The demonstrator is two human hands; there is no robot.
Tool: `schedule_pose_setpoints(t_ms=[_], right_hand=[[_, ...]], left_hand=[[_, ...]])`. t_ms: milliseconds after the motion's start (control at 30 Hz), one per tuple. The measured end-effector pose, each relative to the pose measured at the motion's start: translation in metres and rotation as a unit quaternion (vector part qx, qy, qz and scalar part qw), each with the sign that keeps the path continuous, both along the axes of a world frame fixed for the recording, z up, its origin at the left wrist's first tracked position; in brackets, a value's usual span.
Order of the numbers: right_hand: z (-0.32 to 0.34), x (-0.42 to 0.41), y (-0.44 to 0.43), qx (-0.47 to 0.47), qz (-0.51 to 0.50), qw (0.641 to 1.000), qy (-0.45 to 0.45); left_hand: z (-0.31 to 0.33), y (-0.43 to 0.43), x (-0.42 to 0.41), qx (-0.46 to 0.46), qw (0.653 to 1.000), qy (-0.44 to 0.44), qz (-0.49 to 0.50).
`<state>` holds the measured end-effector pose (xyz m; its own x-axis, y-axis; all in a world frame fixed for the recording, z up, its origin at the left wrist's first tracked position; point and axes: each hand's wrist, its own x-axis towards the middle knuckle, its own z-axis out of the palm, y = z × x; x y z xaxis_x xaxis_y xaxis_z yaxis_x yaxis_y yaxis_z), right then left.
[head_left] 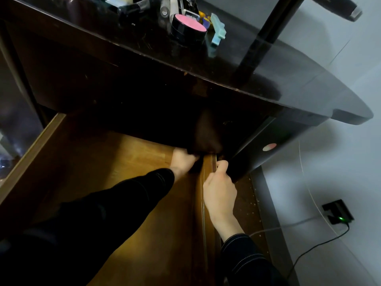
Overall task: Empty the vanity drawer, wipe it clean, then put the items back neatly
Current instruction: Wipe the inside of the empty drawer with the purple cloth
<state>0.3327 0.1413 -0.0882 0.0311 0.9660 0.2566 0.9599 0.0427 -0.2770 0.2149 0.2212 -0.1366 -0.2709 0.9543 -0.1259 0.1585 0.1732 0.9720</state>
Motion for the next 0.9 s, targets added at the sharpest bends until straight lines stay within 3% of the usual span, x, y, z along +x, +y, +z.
schedule_pose_setpoints(t_ms=[100, 200, 267, 400, 500, 667, 833, 900], right_hand=[[0.0, 0.0, -0.001, -0.003, 0.005, 1.0, -0.004], [0.0, 0.001, -0.002, 0.0, 0.005, 1.0, -0.006], [-0.001, 0.001, -0.001, 0.003, 0.003, 1.0, -0.003], [0.0, 0.001, -0.001, -0.001, 0.004, 1.0, 0.0], [0.0, 0.001, 0.0, -0.003, 0.004, 1.0, -0.004], [-0.003, 0.001, 0.001, 0.007, -0.001, 1.0, 0.0], [-0.003, 0.002, 0.001, 0.005, -0.001, 1.0, -0.008], [-0.004, 0.002, 0.001, 0.003, -0.001, 1.0, -0.006]], left_hand=[[-0.011, -0.01, -0.001, 0.022, 0.997, 0.07, -0.035], [0.001, -0.003, -0.005, -0.034, 0.999, -0.03, 0.009], [0.007, 0.001, -0.002, -0.026, 0.995, -0.091, 0.039], [0.001, -0.004, 0.004, 0.004, 0.996, -0.081, 0.029], [-0.003, 0.0, -0.001, -0.035, 0.999, -0.034, 0.016], [0.007, 0.001, 0.0, -0.007, 0.99, -0.136, 0.037], [-0.003, -0.011, -0.006, 0.0, 0.996, -0.071, -0.058], [0.0, -0.009, -0.01, -0.01, 0.994, -0.093, -0.053]])
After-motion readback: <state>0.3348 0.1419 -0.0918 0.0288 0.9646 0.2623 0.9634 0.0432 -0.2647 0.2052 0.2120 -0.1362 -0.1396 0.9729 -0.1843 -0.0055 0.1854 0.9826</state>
